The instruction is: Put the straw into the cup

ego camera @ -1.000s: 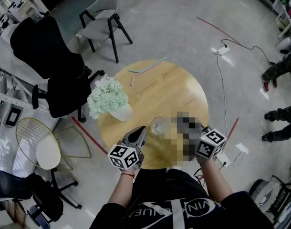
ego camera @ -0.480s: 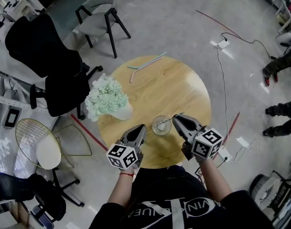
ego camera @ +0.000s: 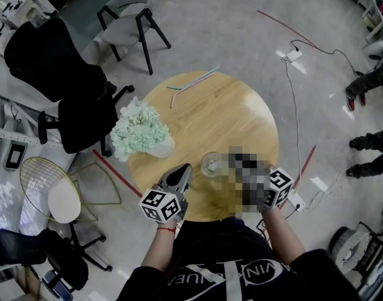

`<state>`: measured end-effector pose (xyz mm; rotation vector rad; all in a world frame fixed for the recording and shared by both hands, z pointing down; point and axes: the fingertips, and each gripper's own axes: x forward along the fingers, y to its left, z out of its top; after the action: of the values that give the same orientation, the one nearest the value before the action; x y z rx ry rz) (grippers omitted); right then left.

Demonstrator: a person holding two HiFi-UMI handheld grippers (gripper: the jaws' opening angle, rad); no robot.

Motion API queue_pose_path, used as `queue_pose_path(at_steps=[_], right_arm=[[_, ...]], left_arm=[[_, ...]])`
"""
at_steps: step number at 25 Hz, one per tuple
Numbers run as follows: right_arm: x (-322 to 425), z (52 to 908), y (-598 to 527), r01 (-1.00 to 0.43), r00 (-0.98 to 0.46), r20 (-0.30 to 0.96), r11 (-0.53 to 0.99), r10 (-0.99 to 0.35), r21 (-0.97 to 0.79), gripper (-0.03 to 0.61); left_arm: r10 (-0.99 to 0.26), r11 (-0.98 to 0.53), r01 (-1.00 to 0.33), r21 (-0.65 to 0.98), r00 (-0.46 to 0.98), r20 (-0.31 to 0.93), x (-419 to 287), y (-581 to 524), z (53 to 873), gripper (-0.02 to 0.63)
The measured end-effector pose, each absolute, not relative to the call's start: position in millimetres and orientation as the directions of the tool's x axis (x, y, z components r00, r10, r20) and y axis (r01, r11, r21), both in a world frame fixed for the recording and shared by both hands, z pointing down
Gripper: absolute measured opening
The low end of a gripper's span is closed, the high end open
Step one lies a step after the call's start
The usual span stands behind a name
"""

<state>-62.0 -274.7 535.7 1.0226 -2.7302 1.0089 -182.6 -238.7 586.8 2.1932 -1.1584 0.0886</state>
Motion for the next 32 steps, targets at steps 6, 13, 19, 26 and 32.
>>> queue_pose_path(at_steps=[6,13,19,26,32], right_arm=[[-65.0,538.0,-275.0,-0.600,-0.784,0.272,0.570,-0.558,-0.561,0.021],[-66.2,538.4,-276.0,-0.595,-0.789,0.270,0.575,-0.552,-0.562,0.021],[-66.7,538.6,-275.9,-0.596,-0.788,0.270,0.575,-0.553,-0.561,0.021],[-67.9,543.3,-267.7,-0.585,-0.798,0.282,0.571,-0.533,-0.576,0.025],[-68.6,544.6,-262.3,-0.576,-0.806,0.290,0.572,-0.516,-0.584,0.058]], left_arm=[[-0.715,-0.399,-0.759,0.514,0.609,0.344,-183.7,-239.9,587.5,0.009],[-0.715,-0.396,-0.760,0.516,0.608,0.346,-184.9,-239.1,588.5,0.009],[-0.713,-0.397,-0.758,0.517,0.610,0.346,-184.6,-239.0,588.3,0.009],[-0.715,-0.391,-0.759,0.520,0.606,0.347,-185.0,-233.0,587.9,0.009],[-0.728,-0.377,-0.768,0.517,0.591,0.348,-187.8,-227.3,585.8,0.009]])
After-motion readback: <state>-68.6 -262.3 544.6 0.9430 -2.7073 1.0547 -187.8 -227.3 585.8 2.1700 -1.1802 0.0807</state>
